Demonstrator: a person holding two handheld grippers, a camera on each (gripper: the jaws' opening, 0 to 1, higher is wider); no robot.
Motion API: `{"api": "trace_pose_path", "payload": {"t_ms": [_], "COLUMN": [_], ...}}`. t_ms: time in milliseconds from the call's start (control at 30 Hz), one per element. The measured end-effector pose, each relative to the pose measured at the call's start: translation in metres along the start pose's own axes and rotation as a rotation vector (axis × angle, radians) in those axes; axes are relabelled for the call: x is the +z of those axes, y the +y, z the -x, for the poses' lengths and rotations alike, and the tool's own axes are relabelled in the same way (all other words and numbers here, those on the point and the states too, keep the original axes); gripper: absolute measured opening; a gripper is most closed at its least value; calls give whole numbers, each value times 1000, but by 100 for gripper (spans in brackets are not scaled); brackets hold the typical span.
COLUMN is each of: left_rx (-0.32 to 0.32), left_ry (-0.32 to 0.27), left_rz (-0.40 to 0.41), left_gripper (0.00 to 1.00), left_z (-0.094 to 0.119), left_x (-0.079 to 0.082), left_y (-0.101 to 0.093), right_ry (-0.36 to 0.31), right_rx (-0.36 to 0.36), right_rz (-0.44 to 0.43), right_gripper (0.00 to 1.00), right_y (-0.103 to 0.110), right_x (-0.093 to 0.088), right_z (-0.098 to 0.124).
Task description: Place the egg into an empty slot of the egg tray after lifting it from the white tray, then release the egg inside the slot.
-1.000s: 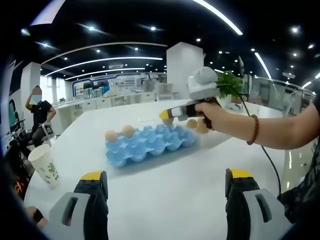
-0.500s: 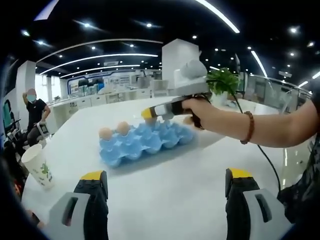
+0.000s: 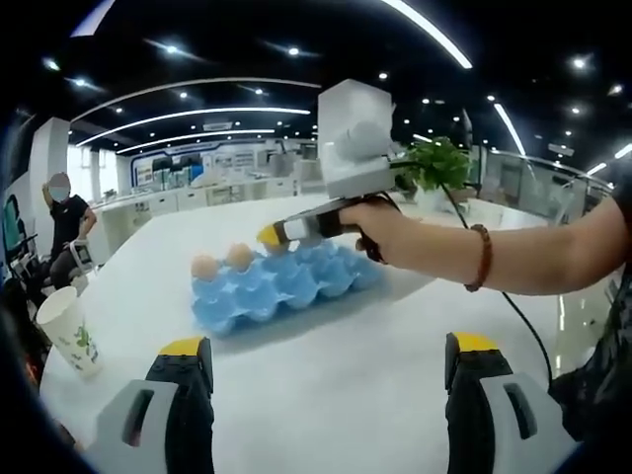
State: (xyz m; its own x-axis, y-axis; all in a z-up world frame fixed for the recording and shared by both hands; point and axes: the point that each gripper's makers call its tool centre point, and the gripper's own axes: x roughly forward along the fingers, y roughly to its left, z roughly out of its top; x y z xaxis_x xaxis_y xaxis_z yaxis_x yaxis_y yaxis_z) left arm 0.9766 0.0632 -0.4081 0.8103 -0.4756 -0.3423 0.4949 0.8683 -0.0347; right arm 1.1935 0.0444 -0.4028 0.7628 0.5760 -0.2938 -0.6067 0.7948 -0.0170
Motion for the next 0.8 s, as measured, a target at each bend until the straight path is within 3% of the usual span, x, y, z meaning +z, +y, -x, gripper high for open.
{"api": "trace_pose_path", "payload": {"t_ms": [433, 800], "left_rx": [14, 14], "left_ry": [2, -3], "left_rz": [7, 3], "left_gripper": [100, 100], "left_z": [3, 2], "left_x": [-2, 0], "left_y": [4, 4], "right_ry": [38, 27], "right_rx": [49, 78], "right_rz": [18, -5], "right_gripper": [29, 30], "right_y": [11, 11], "right_x": [-16, -16], "right_z": [-7, -6]}}
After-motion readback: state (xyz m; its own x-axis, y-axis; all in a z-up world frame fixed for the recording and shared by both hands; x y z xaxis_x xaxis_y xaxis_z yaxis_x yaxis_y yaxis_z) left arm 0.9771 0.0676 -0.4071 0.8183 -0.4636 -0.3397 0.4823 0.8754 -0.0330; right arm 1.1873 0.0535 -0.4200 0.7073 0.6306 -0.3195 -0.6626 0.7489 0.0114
